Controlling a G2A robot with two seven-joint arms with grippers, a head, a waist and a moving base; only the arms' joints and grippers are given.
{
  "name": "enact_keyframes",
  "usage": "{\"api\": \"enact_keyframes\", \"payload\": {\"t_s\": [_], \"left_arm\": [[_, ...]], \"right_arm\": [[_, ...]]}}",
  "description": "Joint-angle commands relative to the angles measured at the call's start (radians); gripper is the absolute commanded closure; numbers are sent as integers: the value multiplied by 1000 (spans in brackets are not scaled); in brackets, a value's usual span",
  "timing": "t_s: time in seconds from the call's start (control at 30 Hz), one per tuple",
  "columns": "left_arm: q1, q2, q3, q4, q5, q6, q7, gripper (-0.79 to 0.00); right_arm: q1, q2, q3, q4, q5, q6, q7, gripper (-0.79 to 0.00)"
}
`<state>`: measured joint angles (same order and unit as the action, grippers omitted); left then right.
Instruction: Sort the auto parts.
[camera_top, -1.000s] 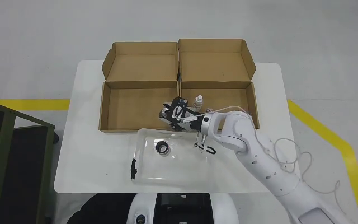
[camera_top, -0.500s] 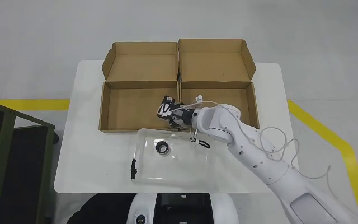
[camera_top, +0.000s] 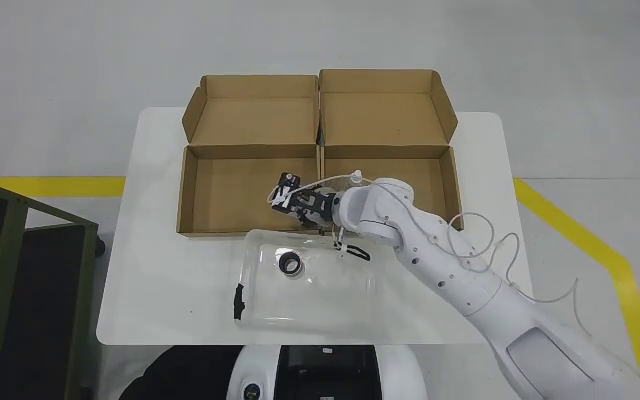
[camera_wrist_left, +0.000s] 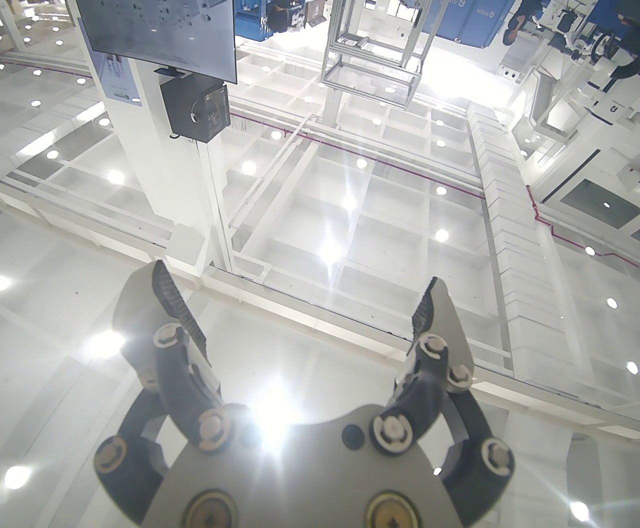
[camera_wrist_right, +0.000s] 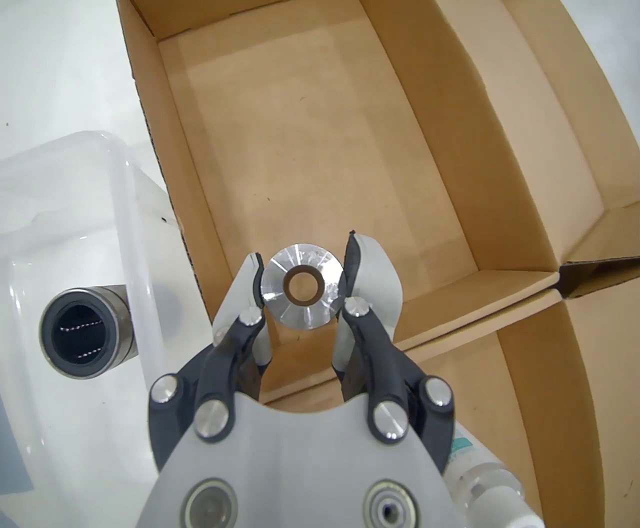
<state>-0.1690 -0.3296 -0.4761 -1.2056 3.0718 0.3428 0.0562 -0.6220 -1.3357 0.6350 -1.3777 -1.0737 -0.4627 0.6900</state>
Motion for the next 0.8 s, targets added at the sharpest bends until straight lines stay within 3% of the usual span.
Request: {"api": "enact_keyframes", "payload": {"t_s": [0.0,0.27,0.47,0.67,0.77], "left_arm": [[0,0,0,0,0,0,0,-785],[0,0,0,0,0,0,0,-785],[0,0,0,0,0,0,0,-785],[0,0,0,0,0,0,0,-785],[0,0,0,0,0,0,0,-785]], "right_arm": [[6,-6,-7,11,-1,0,5,-83],[23,-26,-22,42,2,-1,29,-108],[28,-36,-24,56,2,-13,39,-243],[32,-45,-25,69,1,-22,51,-252],[32,-49,-26,73,-1,-27,53,-302]]}}
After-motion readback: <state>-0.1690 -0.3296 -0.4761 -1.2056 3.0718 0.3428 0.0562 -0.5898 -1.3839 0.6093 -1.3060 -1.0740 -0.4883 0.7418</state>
